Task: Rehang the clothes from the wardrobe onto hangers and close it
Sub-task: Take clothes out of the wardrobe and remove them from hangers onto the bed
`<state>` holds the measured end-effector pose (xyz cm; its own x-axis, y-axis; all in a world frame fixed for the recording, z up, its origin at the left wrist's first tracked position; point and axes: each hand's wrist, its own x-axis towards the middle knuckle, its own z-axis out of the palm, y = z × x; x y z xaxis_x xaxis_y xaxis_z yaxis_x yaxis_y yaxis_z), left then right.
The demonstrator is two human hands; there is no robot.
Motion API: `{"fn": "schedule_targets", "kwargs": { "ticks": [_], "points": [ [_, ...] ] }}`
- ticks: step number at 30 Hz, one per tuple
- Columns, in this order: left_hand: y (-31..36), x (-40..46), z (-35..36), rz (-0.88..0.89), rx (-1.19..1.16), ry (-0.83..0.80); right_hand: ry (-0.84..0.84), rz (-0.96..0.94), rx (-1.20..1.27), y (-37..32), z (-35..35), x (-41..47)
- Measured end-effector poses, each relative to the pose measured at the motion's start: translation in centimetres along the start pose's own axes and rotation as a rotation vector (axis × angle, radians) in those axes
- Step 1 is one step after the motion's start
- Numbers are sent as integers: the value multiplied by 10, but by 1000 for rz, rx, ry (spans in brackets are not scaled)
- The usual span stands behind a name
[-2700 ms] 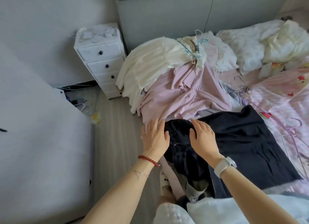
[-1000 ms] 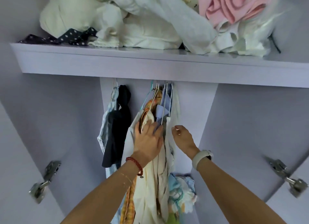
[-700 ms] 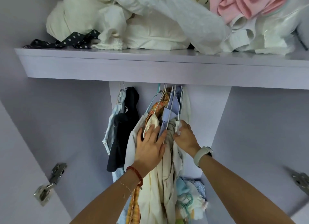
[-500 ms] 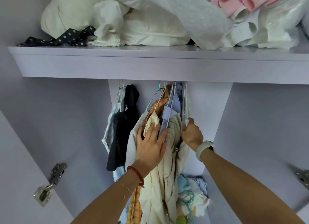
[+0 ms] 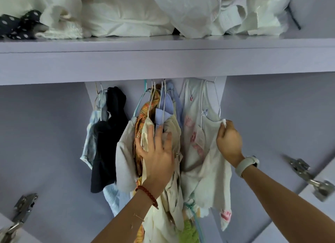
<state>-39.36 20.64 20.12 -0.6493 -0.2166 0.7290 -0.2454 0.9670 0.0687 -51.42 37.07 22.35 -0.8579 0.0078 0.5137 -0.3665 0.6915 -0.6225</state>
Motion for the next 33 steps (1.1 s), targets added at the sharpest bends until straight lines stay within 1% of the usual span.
{"fn": "schedule_targets", "kwargs": {
  "ticks": [3, 6, 8, 10, 14, 16, 17, 18, 20, 21, 23, 26, 29, 31, 33],
  "points": [
    [14, -9, -2, 86, -64, 56, -1, 7, -19, 21, -7, -27],
    [31, -20, 1, 232, -140, 12, -17, 30, -19, 45, -17, -65],
    [41, -23, 6, 288, -215, -61, -56, 41, -45, 61, -29, -90],
    [50, -25, 15, 273, -359, -183, -93, 20, -113, 72, -47, -116],
    [71, -36, 33, 190, -633, -436, -97, -185, -337, 81, -99, -170],
    [84, -48, 44, 190, -652, -485, -139, -234, -417, 87, -128, -201],
    [91, -55, 47, 230, -650, -497, -162, -227, -439, 91, -144, -218],
    [99, -64, 49, 297, -679, -514, -173, -204, -458, 95, -160, -236],
    [112, -88, 50, 463, -824, -555, -162, -118, -506, 100, -192, -276],
    [118, -102, 48, 529, -892, -616, -150, -59, -546, 101, -207, -297],
    [135, -131, 37, 631, -955, -772, -104, 85, -650, 101, -234, -338],
    [169, -181, 6, 663, -1094, -952, -3, 336, -755, 98, -268, -395],
    [204, -219, -41, 649, -1243, -1215, 85, 587, -757, 93, -297, -448],
    [226, -236, -71, 669, -1342, -1420, 132, 699, -773, 87, -315, -478],
    [245, -252, -97, 737, -1395, -1589, 197, 767, -794, 79, -331, -506]
  ]
}}
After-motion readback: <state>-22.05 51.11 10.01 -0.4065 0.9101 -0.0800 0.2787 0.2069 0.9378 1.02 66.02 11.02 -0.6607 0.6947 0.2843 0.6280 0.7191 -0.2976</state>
